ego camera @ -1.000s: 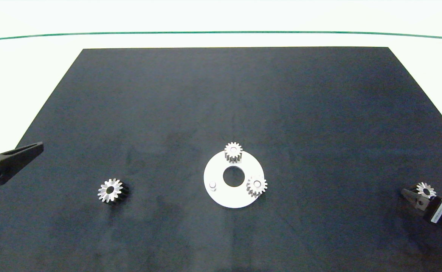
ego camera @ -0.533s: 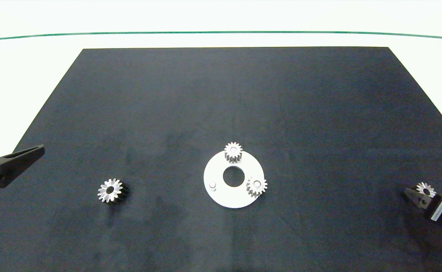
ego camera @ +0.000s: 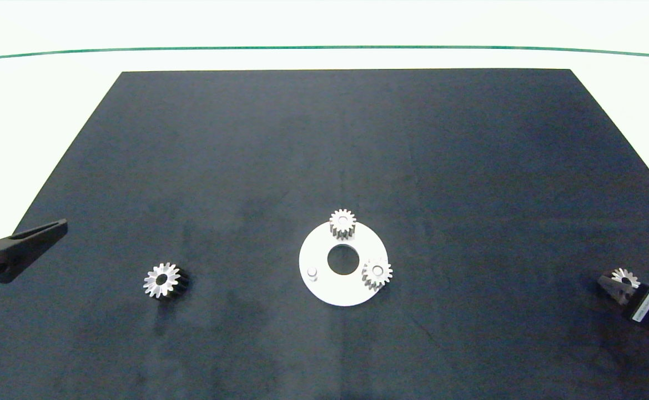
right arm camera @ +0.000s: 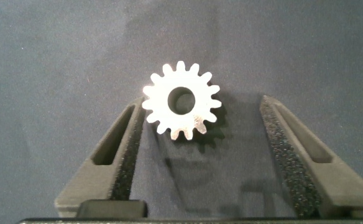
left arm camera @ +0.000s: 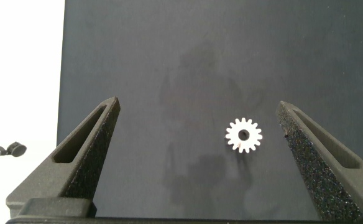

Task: Remove an incorrectly installed larger gear and replace it with the correct smaller gear

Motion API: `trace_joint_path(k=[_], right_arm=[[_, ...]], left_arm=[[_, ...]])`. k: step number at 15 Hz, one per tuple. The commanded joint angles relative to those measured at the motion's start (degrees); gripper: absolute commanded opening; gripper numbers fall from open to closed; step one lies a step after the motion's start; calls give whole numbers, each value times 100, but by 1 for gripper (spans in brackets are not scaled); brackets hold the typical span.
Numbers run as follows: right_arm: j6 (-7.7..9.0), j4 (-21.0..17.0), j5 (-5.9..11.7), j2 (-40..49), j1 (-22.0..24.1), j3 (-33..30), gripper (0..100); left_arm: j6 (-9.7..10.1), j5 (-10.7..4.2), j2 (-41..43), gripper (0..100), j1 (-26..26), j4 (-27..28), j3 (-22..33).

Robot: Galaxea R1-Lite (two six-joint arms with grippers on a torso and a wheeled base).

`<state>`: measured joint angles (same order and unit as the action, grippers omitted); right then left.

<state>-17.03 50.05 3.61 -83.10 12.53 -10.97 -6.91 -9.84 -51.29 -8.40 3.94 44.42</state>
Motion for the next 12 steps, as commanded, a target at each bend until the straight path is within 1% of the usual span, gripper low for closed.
trace_joint_path(k=[1,12], right_arm=[[-2,31,8,13,12,7,67],[-11,39,0,13,65,-10,45]], left_arm=[[-3,-9,-4,100,-4,-7,-4],[-3,-9,-4,100,-4,2,-57]])
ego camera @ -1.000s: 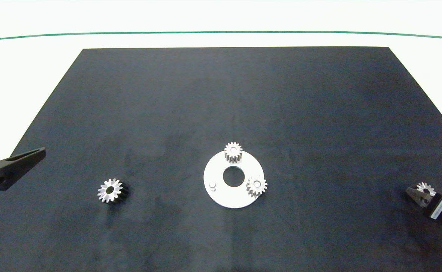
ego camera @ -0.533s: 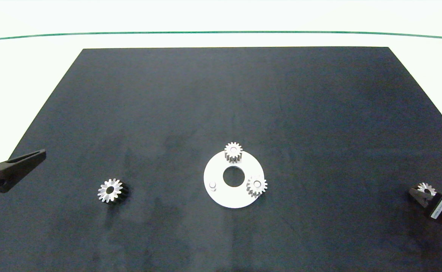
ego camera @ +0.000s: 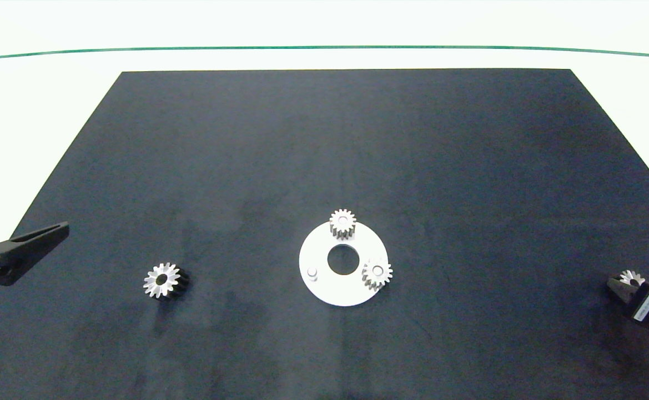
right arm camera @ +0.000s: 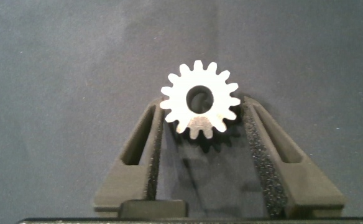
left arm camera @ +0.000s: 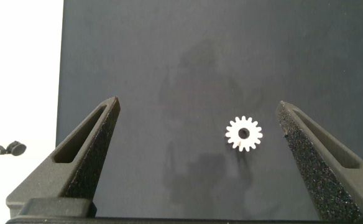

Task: Remove an incorrectly installed larger gear and replace it with the correct smaller gear

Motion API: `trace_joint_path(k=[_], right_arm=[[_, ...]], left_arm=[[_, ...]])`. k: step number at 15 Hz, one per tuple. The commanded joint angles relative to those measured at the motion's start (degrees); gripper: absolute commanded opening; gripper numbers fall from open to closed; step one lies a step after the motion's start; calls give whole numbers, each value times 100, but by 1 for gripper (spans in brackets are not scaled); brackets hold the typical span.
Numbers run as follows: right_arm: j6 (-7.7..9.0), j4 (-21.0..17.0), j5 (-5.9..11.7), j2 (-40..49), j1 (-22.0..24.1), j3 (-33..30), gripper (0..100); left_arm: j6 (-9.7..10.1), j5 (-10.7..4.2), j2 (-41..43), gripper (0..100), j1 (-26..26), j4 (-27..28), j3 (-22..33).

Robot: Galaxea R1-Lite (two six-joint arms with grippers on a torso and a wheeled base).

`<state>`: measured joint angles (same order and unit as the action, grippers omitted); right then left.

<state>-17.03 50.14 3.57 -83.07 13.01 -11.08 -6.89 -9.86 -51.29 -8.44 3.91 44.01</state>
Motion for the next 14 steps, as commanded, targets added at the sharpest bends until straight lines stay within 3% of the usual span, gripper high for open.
trace_joint_path(k=[1,11,14], right_arm=[[-11,49,3,10,35,1,43],[7,49,12,19,44,9,22],[42,49,-23,115,35,9,22]], left_arm=[[-6,-7,-4,100,0,-5,-15],[-6,-7,-13,100,9,-5,-94],[-6,-7,-4,100,9,-5,-182]])
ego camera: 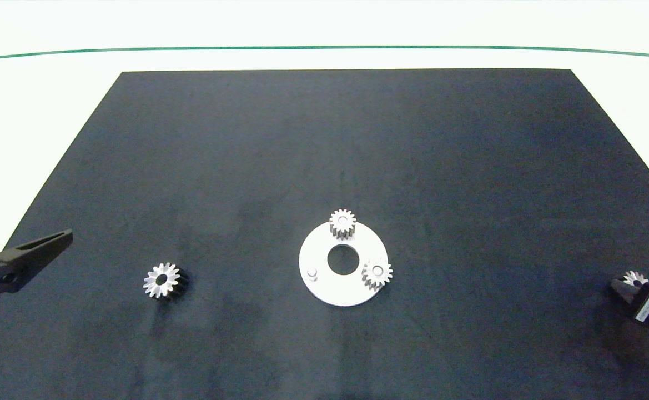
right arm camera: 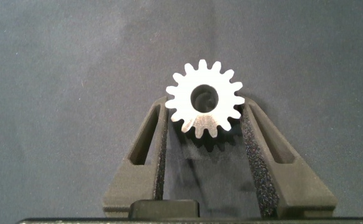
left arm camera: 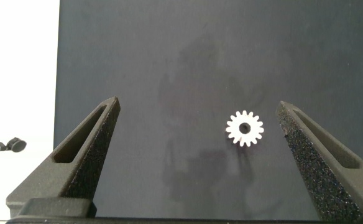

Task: Remove an incorrectly installed larger gear and replace it with the correct smaller gear

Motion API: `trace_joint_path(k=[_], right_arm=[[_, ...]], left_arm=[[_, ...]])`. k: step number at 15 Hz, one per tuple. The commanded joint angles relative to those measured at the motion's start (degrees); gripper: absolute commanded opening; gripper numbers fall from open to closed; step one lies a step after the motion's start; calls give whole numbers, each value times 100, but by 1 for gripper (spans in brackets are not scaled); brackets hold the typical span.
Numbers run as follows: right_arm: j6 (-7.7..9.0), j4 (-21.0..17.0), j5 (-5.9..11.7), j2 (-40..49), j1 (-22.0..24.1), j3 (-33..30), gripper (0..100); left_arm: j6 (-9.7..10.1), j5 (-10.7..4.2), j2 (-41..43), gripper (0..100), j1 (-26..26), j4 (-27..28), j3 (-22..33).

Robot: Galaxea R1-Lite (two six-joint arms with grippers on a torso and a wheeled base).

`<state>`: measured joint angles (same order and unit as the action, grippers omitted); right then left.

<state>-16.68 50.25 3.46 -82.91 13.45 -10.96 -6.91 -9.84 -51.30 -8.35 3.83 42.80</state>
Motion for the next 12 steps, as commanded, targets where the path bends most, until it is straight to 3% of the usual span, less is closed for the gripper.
trace_joint_path(k=[1,3,7,12], right_arm=[[50,38,-74,214,-26,-3,22],[191,20,-329,539,-44,-3,22],[587,11,-619,1013,-211,-20,22],[1114,-138,-671,1681,-1345,-3,22]], left_arm=[[6,-9,-3,100,0,-5,-79],[-3,-9,6,100,0,-5,-79],[-3,-9,138,100,0,4,-35],[-3,-9,533,100,-9,136,-88]])
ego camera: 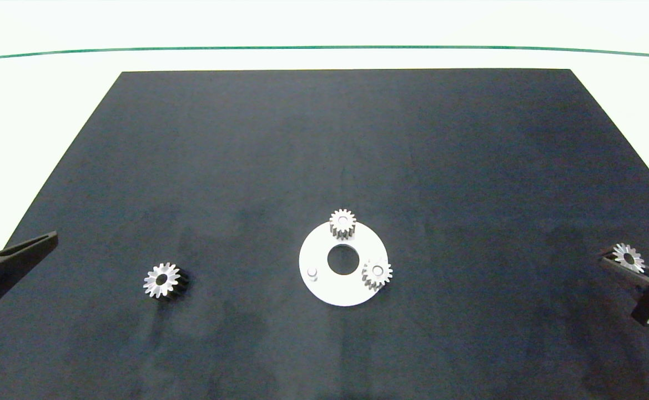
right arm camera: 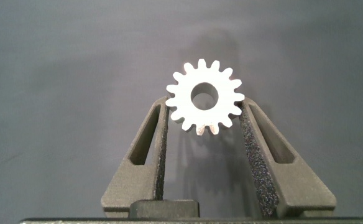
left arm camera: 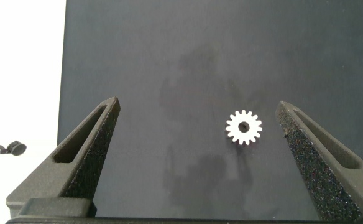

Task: Remove an incorrectly installed larger gear and replace it with the correct smaller gear

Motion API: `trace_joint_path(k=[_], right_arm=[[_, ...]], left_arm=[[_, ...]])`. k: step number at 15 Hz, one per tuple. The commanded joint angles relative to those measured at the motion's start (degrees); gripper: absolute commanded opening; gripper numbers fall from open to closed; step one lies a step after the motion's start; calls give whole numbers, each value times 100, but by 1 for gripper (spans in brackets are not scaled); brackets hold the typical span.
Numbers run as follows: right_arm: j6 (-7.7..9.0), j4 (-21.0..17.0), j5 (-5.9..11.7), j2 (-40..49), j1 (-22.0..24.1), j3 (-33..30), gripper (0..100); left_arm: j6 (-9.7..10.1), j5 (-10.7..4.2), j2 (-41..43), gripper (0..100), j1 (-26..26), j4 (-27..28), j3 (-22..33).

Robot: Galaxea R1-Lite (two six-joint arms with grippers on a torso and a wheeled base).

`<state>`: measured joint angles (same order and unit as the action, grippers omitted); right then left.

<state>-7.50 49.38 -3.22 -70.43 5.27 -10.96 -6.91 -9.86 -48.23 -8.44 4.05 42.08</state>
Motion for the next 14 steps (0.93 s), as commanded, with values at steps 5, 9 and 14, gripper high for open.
trace_joint_path(k=[5,9,14], right_arm=[[468,-737,-3,776,-1485,-345,22],[609,-1194,5,697,-2364,-776,22],[732,-1792,32,336,-3401,-1523,22]], left_arm=[[-3,2,815,100,-35,606,-200],[-3,2,1500,100,-53,1177,-236],[-12,2,1993,100,-53,1204,-297]])
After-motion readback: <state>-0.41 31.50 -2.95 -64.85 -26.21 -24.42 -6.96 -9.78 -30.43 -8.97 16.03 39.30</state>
